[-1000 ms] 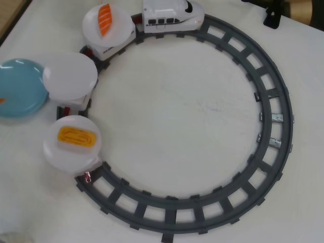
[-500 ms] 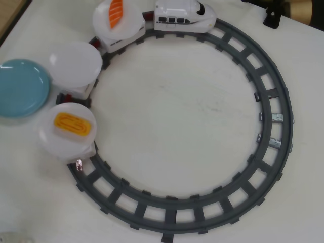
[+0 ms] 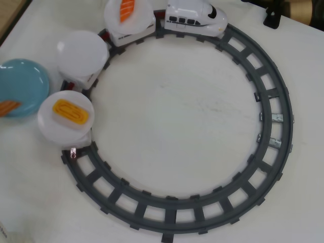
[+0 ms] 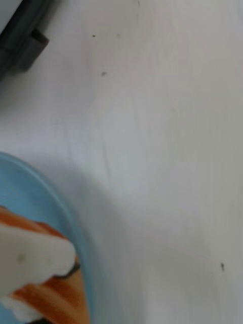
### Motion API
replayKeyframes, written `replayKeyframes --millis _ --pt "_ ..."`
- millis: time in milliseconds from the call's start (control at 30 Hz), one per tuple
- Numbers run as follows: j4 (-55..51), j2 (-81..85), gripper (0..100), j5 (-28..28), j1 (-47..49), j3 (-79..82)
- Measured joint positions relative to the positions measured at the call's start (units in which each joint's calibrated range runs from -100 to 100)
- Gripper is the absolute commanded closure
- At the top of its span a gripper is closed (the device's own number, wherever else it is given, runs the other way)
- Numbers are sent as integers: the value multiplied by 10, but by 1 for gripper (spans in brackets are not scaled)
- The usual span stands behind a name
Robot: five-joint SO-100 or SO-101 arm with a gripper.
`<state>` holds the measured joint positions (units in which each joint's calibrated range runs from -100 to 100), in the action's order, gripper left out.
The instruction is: Pick up the sushi from the Shinkansen and put it on the blue dish
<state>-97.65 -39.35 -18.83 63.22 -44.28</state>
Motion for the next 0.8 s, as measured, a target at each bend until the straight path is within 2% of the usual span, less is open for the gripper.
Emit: replayKeyframes --millis 367,800 --pt "0 -25 97 -61 2 -5" --pt "14 -28 97 -63 -36 -120"
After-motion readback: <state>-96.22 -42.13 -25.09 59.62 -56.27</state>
